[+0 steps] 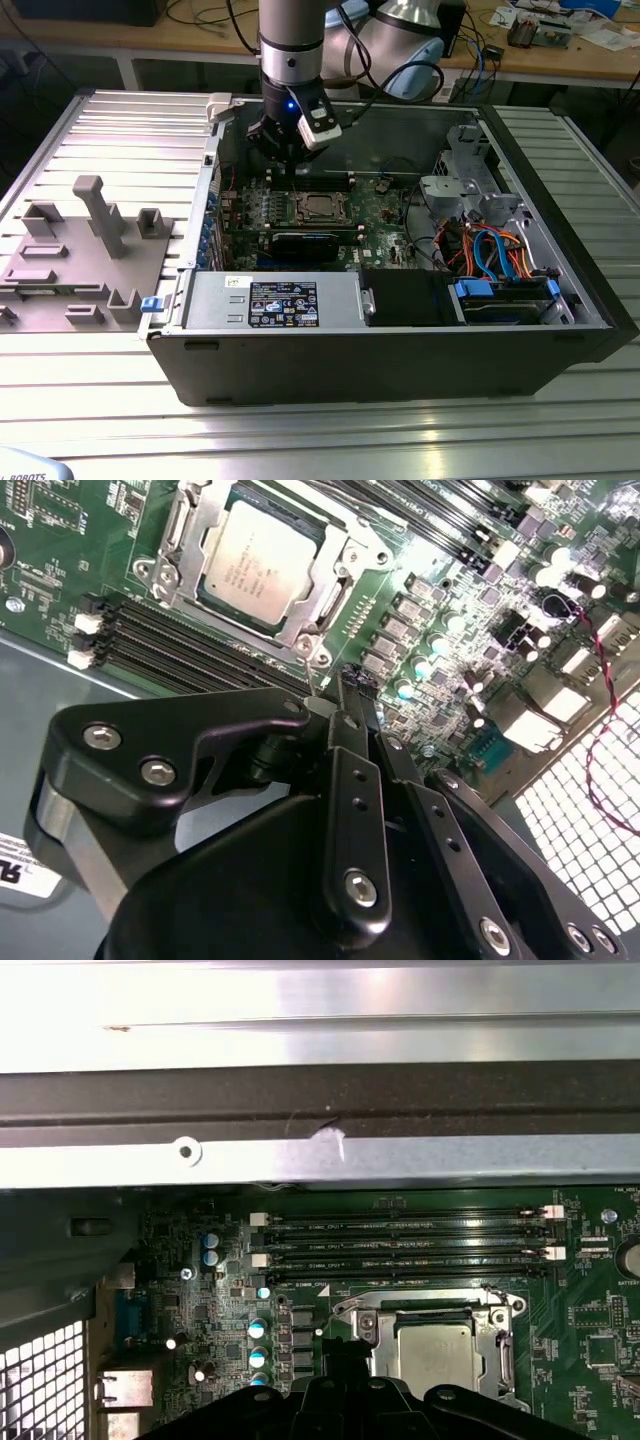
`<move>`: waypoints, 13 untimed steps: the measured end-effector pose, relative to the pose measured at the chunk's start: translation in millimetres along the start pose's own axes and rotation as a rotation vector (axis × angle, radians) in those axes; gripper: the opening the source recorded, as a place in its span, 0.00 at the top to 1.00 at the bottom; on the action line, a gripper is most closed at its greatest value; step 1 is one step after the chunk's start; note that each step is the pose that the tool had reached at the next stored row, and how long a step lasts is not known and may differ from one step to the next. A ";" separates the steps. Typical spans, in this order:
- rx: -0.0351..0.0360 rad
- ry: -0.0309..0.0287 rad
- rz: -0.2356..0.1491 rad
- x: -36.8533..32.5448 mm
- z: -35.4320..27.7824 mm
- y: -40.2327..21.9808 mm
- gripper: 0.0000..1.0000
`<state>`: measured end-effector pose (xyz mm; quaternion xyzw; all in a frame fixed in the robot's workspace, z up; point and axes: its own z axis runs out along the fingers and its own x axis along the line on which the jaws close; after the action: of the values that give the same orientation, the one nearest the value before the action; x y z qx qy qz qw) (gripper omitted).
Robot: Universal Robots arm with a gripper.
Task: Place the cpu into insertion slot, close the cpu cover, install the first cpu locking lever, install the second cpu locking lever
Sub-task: 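Install the first cpu locking lever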
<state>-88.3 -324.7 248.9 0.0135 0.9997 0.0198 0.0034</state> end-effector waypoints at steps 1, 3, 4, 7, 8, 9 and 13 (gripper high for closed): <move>0.0000 0.0000 0.000 0.9 0.0 0.0 0.89; 0.0000 0.0000 0.000 2.1 0.0 -0.1 0.89; 0.0000 0.0000 0.000 2.7 0.0 -0.1 0.89; 0.0000 0.0000 0.000 4.7 0.0 -0.1 0.89; 0.0000 0.0000 0.000 5.2 0.0 -0.1 0.89; 0.0000 -0.0001 0.000 6.4 0.0 -0.2 0.89; 0.0000 0.0000 0.000 11.0 -0.1 -0.3 0.89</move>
<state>-99.2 -324.7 248.9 0.0135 0.9997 0.0197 0.0034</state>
